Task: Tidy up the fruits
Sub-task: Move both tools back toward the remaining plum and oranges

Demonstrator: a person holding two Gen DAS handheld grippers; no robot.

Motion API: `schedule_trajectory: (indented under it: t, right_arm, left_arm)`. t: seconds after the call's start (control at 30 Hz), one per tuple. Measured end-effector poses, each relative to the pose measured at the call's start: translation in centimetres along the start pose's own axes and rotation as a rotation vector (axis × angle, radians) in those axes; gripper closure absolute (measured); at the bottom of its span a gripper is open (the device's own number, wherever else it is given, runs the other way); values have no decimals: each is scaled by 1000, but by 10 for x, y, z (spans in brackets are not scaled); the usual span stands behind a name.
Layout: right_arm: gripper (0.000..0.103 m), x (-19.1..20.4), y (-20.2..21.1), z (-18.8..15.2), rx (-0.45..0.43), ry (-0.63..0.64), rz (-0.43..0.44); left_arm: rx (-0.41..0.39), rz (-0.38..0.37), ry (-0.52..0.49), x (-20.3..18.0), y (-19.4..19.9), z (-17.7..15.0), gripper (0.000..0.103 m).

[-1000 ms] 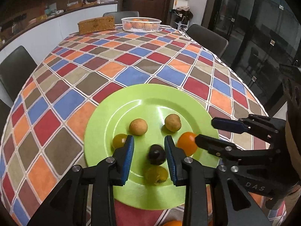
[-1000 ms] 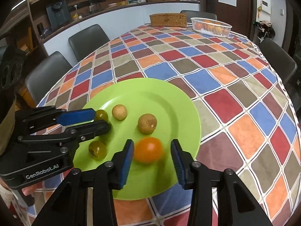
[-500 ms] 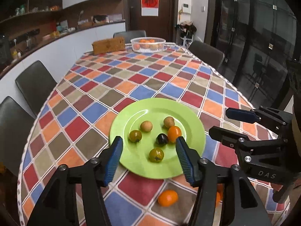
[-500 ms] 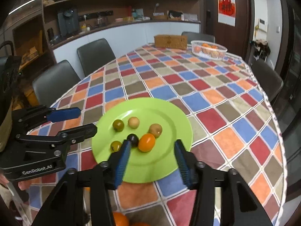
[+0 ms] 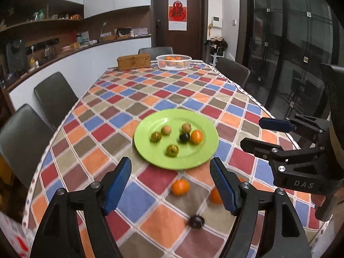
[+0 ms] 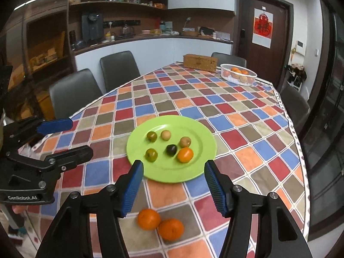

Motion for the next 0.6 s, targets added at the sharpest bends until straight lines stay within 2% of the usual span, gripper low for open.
schedule_trajectory:
  t: [0.2, 0.6]
  right_arm:
    - [43, 9, 9, -21, 29, 50, 0]
    - [43, 10, -9, -72, 175, 81, 42]
  left_arm:
    - [56, -4, -3, -8, 2, -29, 28]
    - [195, 4, -5, -22, -22, -76, 28]
Point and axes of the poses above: each gripper's, at about its wrist camera, not at the fingertips, and y roughly against the way its jaws point, x to its left, z to its top, the point moved 4 cm from there along -y, roughly the way its jaws point, and after that the axes turned 4 degrees about y, right-handed, at the moved point
